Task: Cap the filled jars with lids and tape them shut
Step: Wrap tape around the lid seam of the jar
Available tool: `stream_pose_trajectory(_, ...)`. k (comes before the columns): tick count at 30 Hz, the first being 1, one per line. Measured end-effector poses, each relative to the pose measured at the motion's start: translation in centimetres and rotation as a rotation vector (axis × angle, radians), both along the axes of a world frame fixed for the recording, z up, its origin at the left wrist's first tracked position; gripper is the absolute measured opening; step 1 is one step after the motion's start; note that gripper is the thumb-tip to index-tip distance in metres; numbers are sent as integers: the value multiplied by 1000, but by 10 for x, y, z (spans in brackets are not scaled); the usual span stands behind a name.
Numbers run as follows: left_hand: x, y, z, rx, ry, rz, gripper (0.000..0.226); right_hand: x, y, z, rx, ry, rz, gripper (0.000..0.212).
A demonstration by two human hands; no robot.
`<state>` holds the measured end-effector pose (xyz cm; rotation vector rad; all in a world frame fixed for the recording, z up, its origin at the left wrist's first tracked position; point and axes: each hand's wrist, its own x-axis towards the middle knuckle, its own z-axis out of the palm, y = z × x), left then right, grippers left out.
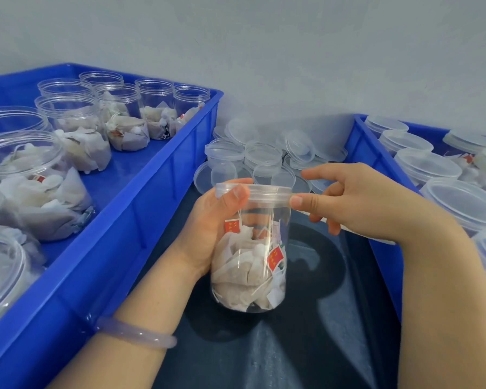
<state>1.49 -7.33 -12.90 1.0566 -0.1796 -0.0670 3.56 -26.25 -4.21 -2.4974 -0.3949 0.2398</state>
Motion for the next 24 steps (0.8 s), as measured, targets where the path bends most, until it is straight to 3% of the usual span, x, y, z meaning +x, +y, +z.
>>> stream_pose_trajectory(2,-1,0,0,-3,11,-15,89,1,2,-1,-14,27,4,102)
stream_pose_trajectory(6,-2,0,-3,59,26,18,111,2,2,-4,-24,77,15,105)
stream_pose_trajectory(12,2,-1,-5,152,-45,177,107,3,-1,-4,68,107,13,104)
stream_pose_trajectory(16,4,2,-6,214,-92,320,100,3,3,-8,38,74,6,87)
stream_pose_trajectory(18,4,1,-6,262,-127,351,80,5,5,-10,18,44,7,75)
stream_pose_trajectory(20,3,1,-5,327,-147,376,67,5,7,-11,-21,21,14,73)
stream_pose_trajectory(24,3,0,-3,459,-142,440,66,5,12,-12,-64,-4,4,70)
